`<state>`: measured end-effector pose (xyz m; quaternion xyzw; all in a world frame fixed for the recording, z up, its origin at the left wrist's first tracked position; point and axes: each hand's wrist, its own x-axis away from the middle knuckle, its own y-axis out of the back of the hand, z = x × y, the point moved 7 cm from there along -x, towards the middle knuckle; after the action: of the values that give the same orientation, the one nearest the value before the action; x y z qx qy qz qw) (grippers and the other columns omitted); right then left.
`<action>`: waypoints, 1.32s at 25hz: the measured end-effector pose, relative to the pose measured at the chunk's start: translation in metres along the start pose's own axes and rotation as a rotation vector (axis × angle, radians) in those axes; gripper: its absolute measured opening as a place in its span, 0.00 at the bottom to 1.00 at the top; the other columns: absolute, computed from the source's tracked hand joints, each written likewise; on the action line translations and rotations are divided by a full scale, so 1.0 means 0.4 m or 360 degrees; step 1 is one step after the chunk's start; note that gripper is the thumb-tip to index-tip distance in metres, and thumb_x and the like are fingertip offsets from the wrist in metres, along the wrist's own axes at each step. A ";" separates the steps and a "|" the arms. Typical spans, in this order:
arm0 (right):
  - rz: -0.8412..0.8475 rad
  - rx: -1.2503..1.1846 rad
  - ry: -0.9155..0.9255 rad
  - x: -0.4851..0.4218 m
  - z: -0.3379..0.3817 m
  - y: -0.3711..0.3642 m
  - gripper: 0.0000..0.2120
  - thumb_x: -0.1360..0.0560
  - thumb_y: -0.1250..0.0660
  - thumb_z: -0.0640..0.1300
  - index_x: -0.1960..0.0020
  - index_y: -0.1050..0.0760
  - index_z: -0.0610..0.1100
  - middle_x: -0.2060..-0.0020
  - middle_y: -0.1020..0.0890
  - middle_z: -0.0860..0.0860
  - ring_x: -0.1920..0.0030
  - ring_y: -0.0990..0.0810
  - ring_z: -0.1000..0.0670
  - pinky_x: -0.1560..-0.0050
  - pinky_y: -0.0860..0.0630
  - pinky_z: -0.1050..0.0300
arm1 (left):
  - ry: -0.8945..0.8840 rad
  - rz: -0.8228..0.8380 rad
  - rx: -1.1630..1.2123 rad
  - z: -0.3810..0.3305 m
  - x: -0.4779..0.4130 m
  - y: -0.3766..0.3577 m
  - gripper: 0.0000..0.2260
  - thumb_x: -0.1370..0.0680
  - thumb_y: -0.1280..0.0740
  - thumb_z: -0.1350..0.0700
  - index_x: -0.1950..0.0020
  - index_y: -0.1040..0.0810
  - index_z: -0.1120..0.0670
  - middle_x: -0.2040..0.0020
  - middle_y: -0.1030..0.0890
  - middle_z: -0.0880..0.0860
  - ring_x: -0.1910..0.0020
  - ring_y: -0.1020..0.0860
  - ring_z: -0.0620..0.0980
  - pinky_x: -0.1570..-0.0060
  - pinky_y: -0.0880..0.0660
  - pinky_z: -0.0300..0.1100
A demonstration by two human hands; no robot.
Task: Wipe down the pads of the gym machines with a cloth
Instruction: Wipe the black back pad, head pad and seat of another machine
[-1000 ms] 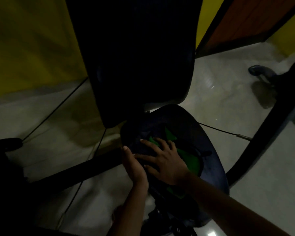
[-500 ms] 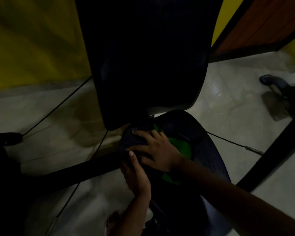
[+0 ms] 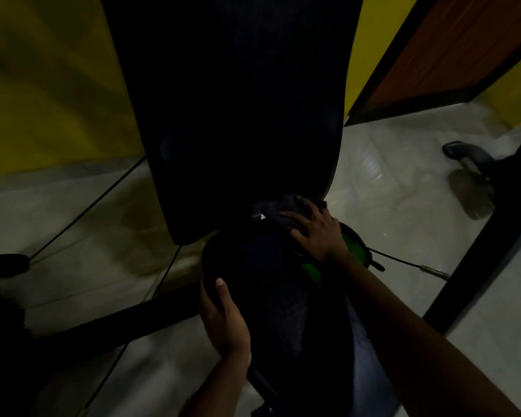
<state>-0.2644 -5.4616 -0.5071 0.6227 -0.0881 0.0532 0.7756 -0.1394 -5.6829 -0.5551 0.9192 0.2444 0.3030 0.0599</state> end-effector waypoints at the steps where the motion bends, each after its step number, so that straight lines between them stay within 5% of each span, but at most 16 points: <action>1: -0.0015 -0.0003 -0.0124 0.023 -0.019 0.004 0.32 0.33 0.58 0.67 0.31 0.38 0.64 0.25 0.44 0.53 0.31 0.38 0.40 0.36 0.37 0.44 | -0.0008 0.0006 -0.0002 -0.002 0.000 0.001 0.30 0.24 0.46 0.35 0.26 0.37 0.49 0.28 0.32 0.56 0.33 0.30 0.59 0.37 0.30 0.55; 4: -0.0033 -0.0029 -0.0415 0.139 -0.003 0.001 0.25 0.25 0.47 0.61 0.29 0.42 0.63 0.24 0.49 0.51 0.29 0.43 0.40 0.32 0.44 0.44 | 0.0003 0.0006 -0.0032 -0.003 -0.006 0.003 0.35 0.29 0.49 0.32 0.26 0.37 0.48 0.28 0.32 0.55 0.33 0.30 0.58 0.37 0.30 0.55; 6: -0.0020 -0.0008 -0.0474 0.229 0.062 -0.014 0.27 0.27 0.49 0.61 0.28 0.44 0.63 0.24 0.50 0.50 0.28 0.44 0.39 0.31 0.45 0.43 | 0.0002 -0.0008 -0.0094 0.000 -0.013 0.001 0.34 0.27 0.50 0.32 0.26 0.37 0.49 0.28 0.32 0.55 0.33 0.30 0.59 0.37 0.31 0.57; 10: -0.0149 0.0138 -0.0201 0.382 0.214 -0.021 0.28 0.31 0.46 0.60 0.32 0.32 0.59 0.29 0.33 0.46 0.38 0.27 0.37 0.42 0.29 0.42 | 0.0029 -0.0024 -0.0164 -0.002 -0.014 -0.001 0.27 0.21 0.48 0.39 0.26 0.38 0.51 0.28 0.34 0.57 0.31 0.33 0.59 0.35 0.33 0.56; 14: -0.0124 0.0179 0.0077 0.453 0.165 -0.005 0.25 0.29 0.46 0.59 0.32 0.33 0.60 0.29 0.32 0.49 0.39 0.25 0.40 0.45 0.27 0.43 | 0.0128 0.0180 0.0010 -0.006 0.001 -0.004 0.27 0.20 0.46 0.43 0.24 0.43 0.54 0.25 0.39 0.58 0.27 0.37 0.59 0.30 0.37 0.55; 18: -0.0157 -0.0075 -0.0473 0.442 0.081 0.018 0.29 0.30 0.54 0.60 0.31 0.34 0.58 0.26 0.40 0.49 0.32 0.34 0.40 0.36 0.36 0.40 | 0.0274 0.0396 0.0068 0.008 0.082 0.016 0.30 0.21 0.44 0.42 0.23 0.50 0.49 0.22 0.46 0.55 0.25 0.42 0.57 0.29 0.39 0.56; 21: -0.0336 0.0015 -0.0456 0.567 0.158 0.008 0.25 0.30 0.47 0.55 0.34 0.29 0.56 0.29 0.33 0.45 0.35 0.30 0.40 0.39 0.33 0.44 | 0.0197 0.0511 0.0032 0.007 0.185 0.049 0.29 0.20 0.43 0.44 0.23 0.50 0.49 0.22 0.47 0.54 0.25 0.42 0.55 0.29 0.39 0.55; 24: -0.0415 0.0030 -0.0291 0.678 0.144 -0.001 0.23 0.30 0.44 0.52 0.35 0.30 0.56 0.29 0.34 0.46 0.35 0.33 0.43 0.40 0.32 0.47 | -0.0111 0.0560 -0.0174 -0.016 0.287 0.075 0.27 0.20 0.42 0.48 0.23 0.47 0.51 0.23 0.46 0.52 0.25 0.43 0.52 0.28 0.39 0.52; 29: -0.0492 -0.0272 -0.0716 0.595 0.011 0.026 0.24 0.28 0.50 0.54 0.35 0.29 0.55 0.27 0.37 0.46 0.33 0.33 0.41 0.36 0.34 0.44 | -0.1107 0.0767 -0.0742 -0.103 0.297 -0.025 0.27 0.22 0.46 0.41 0.26 0.38 0.52 0.25 0.40 0.48 0.25 0.47 0.46 0.26 0.47 0.49; 33: -0.0304 -0.0263 -0.0859 0.471 -0.095 0.038 0.31 0.31 0.58 0.60 0.31 0.36 0.59 0.25 0.44 0.48 0.30 0.39 0.42 0.37 0.38 0.45 | -0.1659 0.0851 -0.1442 -0.155 0.186 -0.189 0.30 0.25 0.53 0.41 0.27 0.35 0.53 0.25 0.36 0.55 0.25 0.42 0.54 0.27 0.50 0.52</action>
<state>-0.0804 -5.4264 -0.4623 0.5547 -0.2361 -0.1946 0.7738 -0.1551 -5.5829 -0.4854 0.8572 -0.1970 -0.0974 0.4658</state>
